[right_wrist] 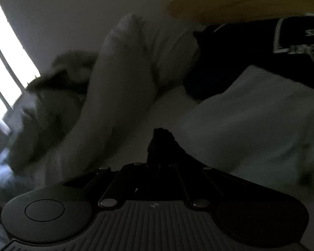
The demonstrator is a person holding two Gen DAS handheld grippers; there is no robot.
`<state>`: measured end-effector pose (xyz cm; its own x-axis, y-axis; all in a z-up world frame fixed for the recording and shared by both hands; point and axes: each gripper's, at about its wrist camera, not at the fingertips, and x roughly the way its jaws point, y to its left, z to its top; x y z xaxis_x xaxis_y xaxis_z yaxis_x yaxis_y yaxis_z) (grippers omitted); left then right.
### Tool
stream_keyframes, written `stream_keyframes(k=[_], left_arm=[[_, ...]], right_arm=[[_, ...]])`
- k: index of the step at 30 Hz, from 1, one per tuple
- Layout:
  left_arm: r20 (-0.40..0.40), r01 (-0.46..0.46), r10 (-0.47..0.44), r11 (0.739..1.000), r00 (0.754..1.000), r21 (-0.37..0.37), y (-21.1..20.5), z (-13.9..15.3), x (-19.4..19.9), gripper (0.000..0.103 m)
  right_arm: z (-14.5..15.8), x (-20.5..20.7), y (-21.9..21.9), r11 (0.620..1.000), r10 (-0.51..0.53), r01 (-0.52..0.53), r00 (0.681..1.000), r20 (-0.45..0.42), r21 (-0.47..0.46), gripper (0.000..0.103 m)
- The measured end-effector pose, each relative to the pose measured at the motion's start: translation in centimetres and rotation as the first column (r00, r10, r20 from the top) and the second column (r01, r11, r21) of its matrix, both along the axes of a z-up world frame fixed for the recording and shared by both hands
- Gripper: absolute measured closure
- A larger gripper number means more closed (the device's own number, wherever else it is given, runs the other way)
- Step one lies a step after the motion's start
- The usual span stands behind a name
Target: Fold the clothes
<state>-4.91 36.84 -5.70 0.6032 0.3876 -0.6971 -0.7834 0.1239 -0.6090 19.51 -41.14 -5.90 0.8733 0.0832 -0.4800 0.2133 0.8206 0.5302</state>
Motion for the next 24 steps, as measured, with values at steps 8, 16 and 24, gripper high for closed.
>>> stream_keyframes(k=[8,16,24], left_arm=[[-0.113,0.024,-0.031,0.998,0.993,-0.061,3.4,-5.2,2.9,0.093],[-0.156,0.115,-0.119,0.993,0.981,-0.031,3.0,-5.8,4.6,0.068],[-0.044,0.184,-0.181,0.978,0.983,0.095,1.5,-3.7,3.4,0.001]], right_arm=[[-4.4,9.8,5.0,0.989,0.047,-0.064,0.991,-0.122,-0.136,0.100],[-8.6,13.8,8.8,0.956,0.074,-0.140,0.965,-0.250,-0.258,0.099],[-7.9,10.5,8.0,0.948,0.060,-0.109,0.984,-0.168,-0.299,0.043]])
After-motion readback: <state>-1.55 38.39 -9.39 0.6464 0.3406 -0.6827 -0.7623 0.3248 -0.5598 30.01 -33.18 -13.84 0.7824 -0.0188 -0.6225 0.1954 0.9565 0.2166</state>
